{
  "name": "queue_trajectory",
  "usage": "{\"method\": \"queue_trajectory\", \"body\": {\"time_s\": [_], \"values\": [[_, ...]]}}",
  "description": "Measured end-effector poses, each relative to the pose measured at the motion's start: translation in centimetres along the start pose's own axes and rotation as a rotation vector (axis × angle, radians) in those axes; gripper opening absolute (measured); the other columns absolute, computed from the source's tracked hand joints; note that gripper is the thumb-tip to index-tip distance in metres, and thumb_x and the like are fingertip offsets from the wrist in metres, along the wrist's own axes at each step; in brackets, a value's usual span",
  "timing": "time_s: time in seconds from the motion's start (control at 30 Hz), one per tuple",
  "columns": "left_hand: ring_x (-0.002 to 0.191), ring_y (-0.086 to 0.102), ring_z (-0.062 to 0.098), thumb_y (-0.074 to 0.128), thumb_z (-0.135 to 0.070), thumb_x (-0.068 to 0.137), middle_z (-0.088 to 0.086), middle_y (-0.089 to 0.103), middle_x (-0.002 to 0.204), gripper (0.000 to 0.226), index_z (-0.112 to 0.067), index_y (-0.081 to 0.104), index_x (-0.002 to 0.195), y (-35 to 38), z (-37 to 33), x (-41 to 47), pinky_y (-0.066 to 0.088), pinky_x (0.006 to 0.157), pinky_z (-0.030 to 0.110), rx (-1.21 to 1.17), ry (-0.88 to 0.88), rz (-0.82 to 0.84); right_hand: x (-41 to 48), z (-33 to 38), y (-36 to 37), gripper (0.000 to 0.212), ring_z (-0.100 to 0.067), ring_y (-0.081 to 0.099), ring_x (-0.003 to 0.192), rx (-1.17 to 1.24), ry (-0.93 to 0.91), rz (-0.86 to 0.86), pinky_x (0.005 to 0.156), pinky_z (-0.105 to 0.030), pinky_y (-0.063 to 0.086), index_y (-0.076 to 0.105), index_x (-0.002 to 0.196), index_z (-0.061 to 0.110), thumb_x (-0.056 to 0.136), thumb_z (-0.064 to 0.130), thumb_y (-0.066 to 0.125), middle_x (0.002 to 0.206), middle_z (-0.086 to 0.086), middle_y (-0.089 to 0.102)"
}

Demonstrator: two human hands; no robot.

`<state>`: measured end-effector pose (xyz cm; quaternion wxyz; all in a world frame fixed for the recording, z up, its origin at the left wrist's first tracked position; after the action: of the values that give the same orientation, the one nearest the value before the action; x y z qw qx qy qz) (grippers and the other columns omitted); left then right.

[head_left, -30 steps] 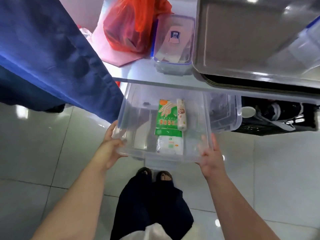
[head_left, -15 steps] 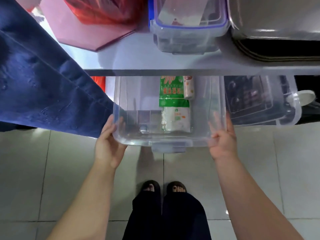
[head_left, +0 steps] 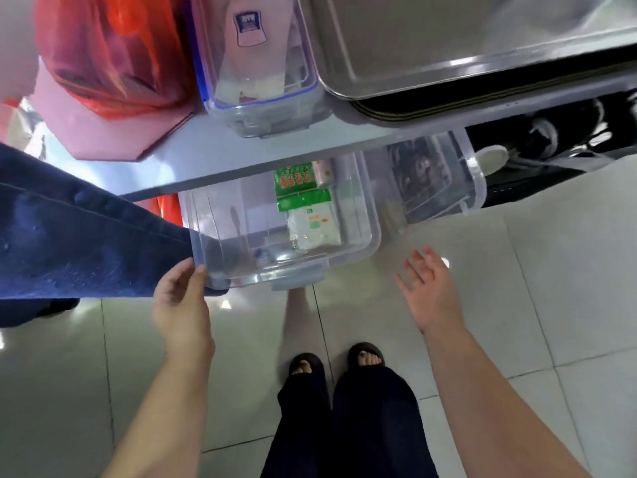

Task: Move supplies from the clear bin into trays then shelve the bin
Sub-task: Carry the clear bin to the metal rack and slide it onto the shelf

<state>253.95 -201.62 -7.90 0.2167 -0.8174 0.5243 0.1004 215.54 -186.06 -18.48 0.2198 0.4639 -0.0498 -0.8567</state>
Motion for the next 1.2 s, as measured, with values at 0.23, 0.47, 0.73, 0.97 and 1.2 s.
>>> {"method": "queue_trajectory", "body": {"time_s": [0.23, 0.47, 0.73, 0.97, 1.2], "values": [[0.109, 0.064, 0.019, 0.059, -0.010, 0.090, 0.004, 0.069, 0.116, 0.026, -0.017, 0.065, 0.114, 14.9, -6.5, -10.0, 0.050, 0.093, 0.038, 0.113, -0.045, 0.587, 1.4, 4.0, -3.7, 0.030, -0.026, 0.055, 0.113, 0.370, 0.166, 0.019, 0.086, -0.049, 0.048, 0.054, 0.121, 0.017, 0.096, 0.029, 0.043, 0.126, -0.007, 0.056], [0.114, 0.060, 0.037, 0.063, -0.016, 0.080, 0.015, 0.060, 0.128, 0.051, -0.016, 0.056, 0.130, 28.3, -4.8, -18.3, 0.048, 0.094, 0.055, 0.043, -0.500, 0.826, 5.9, 3.1, -4.9, 0.017, -0.029, 0.056, 0.106, 0.571, 0.405, 0.032, 0.071, -0.049, 0.050, 0.058, 0.101, 0.014, 0.089, 0.026, 0.053, 0.123, -0.012, 0.059], [0.119, 0.054, 0.039, 0.076, -0.014, 0.073, 0.017, 0.040, 0.146, 0.089, -0.026, 0.029, 0.148, 38.8, -2.0, -20.0, 0.051, 0.085, 0.061, 0.360, -0.388, 0.863, 12.0, 0.5, -4.6, 0.029, -0.034, 0.051, 0.103, 0.646, 0.535, 0.055, 0.083, -0.059, 0.047, 0.058, 0.112, 0.025, 0.084, 0.026, 0.062, 0.121, -0.009, 0.054], [0.115, 0.058, 0.041, 0.065, 0.000, 0.072, 0.025, 0.059, 0.126, 0.058, -0.005, 0.052, 0.128, 43.8, 1.2, -18.1, 0.044, 0.094, 0.064, 0.441, -0.144, 0.993, 20.2, -3.7, -3.2, 0.011, -0.035, 0.061, 0.082, 0.638, 0.671, 0.047, 0.060, -0.045, 0.056, 0.057, 0.097, 0.012, 0.089, 0.020, 0.058, 0.093, -0.015, 0.057], [0.133, 0.042, 0.037, 0.035, 0.010, 0.071, 0.011, 0.047, 0.145, 0.089, -0.047, 0.039, 0.139, 38.2, 1.3, -15.2, 0.039, 0.089, 0.073, 0.366, -0.197, 1.078, 24.3, -9.5, -0.7, 0.029, -0.028, 0.067, 0.083, 0.506, 0.707, 0.296, 0.063, -0.035, 0.058, 0.059, 0.114, 0.015, 0.086, 0.015, 0.066, 0.109, -0.010, 0.064]]}}
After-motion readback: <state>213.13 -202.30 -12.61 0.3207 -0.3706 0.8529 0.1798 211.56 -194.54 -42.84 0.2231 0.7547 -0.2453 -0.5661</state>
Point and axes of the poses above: each hand's wrist, its own x-axis towards the middle knuckle, its own y-axis out of the palm, z = x × y, the point moved 9 cm from there along x, towards the middle knuckle
